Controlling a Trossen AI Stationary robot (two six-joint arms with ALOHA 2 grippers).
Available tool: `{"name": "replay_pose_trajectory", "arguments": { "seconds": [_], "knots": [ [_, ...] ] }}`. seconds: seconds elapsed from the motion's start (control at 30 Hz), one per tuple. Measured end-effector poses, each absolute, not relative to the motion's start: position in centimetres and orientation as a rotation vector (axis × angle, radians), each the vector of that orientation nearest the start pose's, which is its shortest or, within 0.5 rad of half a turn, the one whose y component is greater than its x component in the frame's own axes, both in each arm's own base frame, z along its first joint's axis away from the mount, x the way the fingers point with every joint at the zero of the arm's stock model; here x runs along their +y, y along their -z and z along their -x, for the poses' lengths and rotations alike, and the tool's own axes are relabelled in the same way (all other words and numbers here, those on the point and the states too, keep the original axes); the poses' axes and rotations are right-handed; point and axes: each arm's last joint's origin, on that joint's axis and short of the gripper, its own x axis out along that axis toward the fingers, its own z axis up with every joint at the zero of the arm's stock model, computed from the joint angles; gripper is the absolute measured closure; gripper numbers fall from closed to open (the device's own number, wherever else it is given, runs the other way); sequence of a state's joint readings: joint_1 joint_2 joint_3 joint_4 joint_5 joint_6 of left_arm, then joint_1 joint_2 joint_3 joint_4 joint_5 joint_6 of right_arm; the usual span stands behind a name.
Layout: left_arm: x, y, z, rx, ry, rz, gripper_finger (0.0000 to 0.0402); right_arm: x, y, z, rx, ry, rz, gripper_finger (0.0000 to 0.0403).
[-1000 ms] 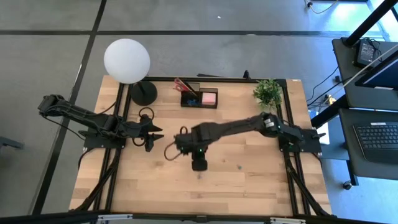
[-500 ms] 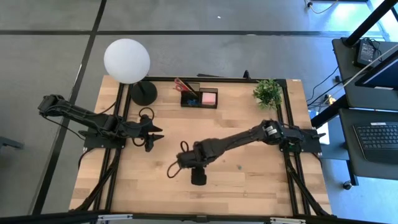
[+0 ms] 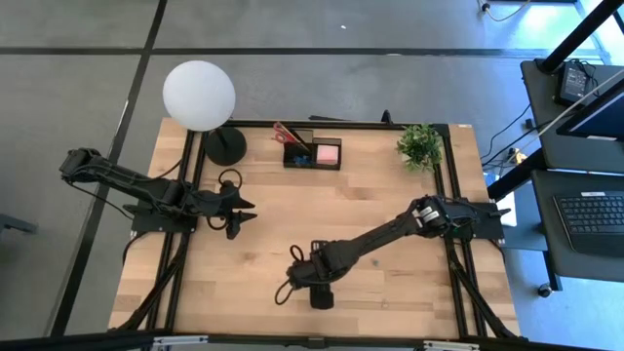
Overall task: Pick and place office supplies into organizer
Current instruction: Put the blue binder clip into the black desk organizer
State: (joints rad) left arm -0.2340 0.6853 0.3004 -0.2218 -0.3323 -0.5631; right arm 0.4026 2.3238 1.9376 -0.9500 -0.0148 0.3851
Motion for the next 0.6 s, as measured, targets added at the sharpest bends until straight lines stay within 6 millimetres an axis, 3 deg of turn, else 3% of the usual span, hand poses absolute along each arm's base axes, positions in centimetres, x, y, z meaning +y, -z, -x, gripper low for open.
{"name": "replay_pose_trajectory", "arguments": {
  "seconds": [0.27, 0.6],
  "knots": [
    [-2.4, -18.0, -14.2, 0.541, -0.243, 0.383, 0.0242, 18.1, -14.8, -43.0, 1.366, -0.026, -0.022, 0.0199],
    [-2.4, -18.0, -14.2, 0.541, -0.243, 0.381, 0.0242, 17.9, -14.6, -43.1, 1.363, -0.005, -0.048, 0.0199]
  ]
}}
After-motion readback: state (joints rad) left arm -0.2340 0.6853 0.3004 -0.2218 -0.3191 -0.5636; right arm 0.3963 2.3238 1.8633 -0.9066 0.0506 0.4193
